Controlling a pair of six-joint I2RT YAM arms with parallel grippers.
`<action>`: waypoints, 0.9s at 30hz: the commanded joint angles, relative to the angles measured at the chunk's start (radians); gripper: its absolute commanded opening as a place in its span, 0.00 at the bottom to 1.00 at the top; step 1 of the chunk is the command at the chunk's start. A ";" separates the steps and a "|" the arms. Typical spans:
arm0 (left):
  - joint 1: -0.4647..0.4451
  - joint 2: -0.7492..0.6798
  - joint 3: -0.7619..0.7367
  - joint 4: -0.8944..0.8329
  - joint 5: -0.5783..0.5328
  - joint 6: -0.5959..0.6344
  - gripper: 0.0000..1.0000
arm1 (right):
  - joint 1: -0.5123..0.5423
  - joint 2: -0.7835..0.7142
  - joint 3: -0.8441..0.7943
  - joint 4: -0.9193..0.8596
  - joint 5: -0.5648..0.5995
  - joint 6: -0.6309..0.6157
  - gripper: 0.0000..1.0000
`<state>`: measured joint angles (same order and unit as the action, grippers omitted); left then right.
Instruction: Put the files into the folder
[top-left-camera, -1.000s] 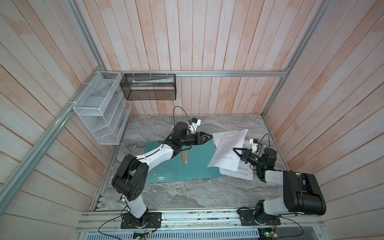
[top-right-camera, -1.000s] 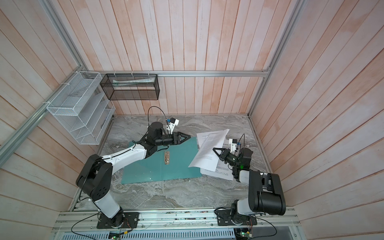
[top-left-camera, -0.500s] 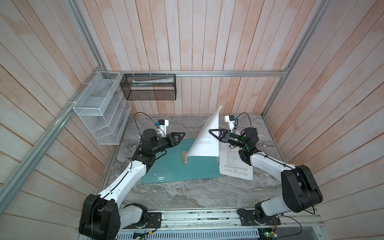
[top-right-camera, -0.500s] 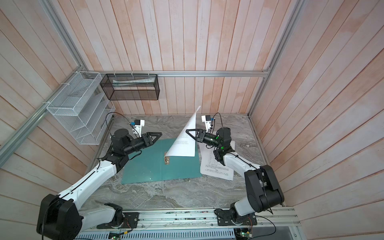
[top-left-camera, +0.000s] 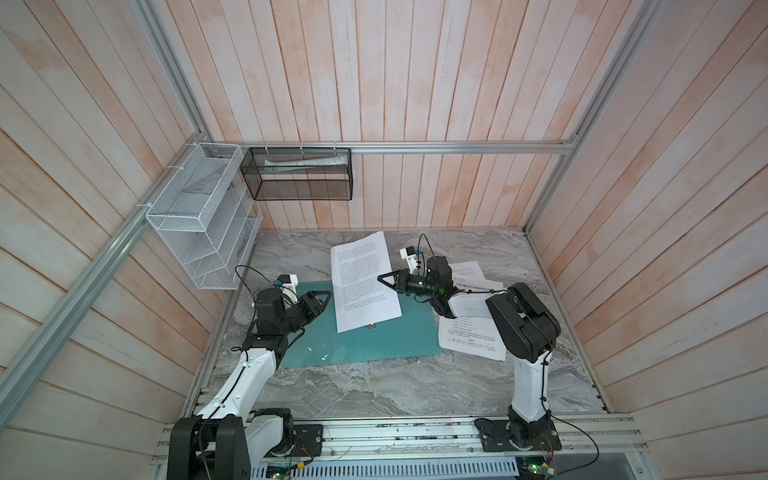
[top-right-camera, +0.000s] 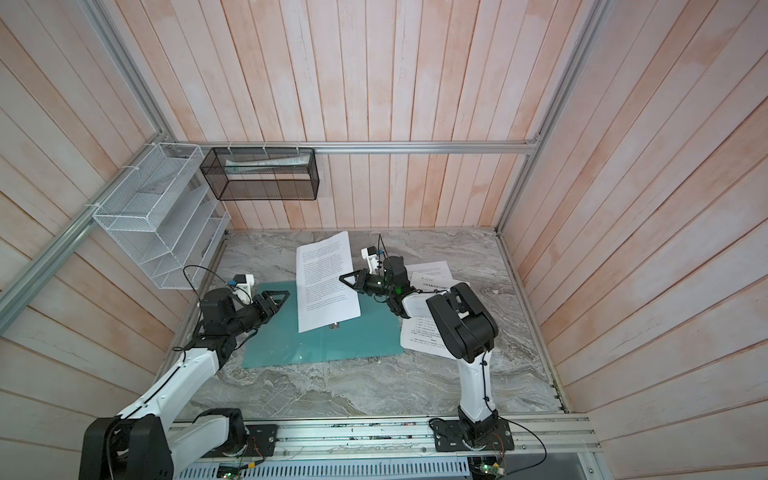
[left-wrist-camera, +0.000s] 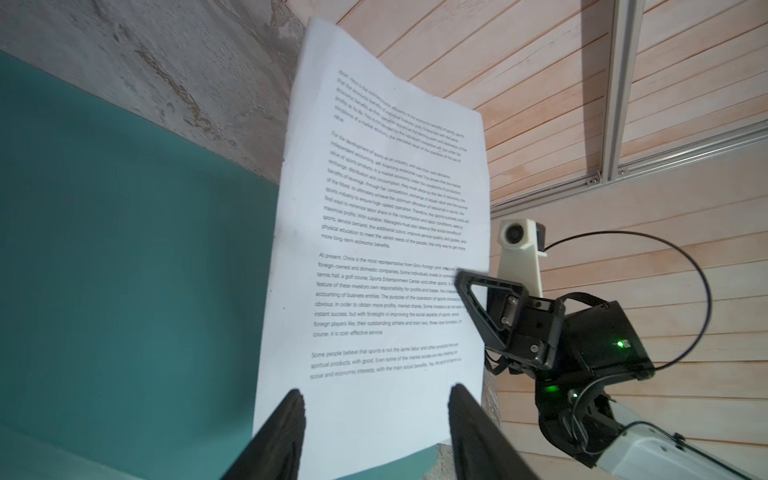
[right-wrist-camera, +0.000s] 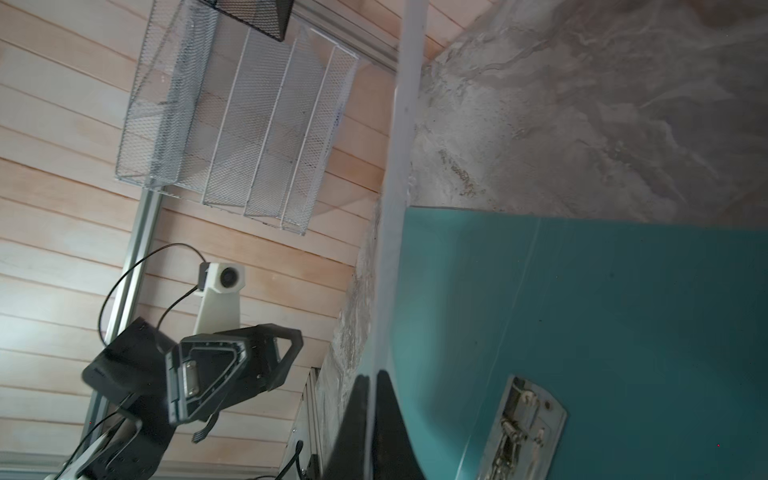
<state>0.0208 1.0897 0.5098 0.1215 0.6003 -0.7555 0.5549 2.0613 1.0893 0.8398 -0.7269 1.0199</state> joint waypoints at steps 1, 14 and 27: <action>0.036 -0.022 -0.029 0.025 -0.018 0.022 0.58 | 0.011 0.038 0.015 -0.039 0.084 -0.073 0.00; 0.118 -0.040 -0.103 -0.090 -0.204 0.022 0.63 | 0.049 0.048 -0.027 -0.053 0.180 -0.163 0.00; 0.156 -0.007 -0.085 -0.314 -0.427 0.059 0.77 | 0.080 -0.007 -0.121 0.016 0.218 -0.196 0.00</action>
<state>0.1661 1.0672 0.4259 -0.1303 0.2283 -0.7185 0.6228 2.0922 0.9806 0.8120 -0.5205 0.8505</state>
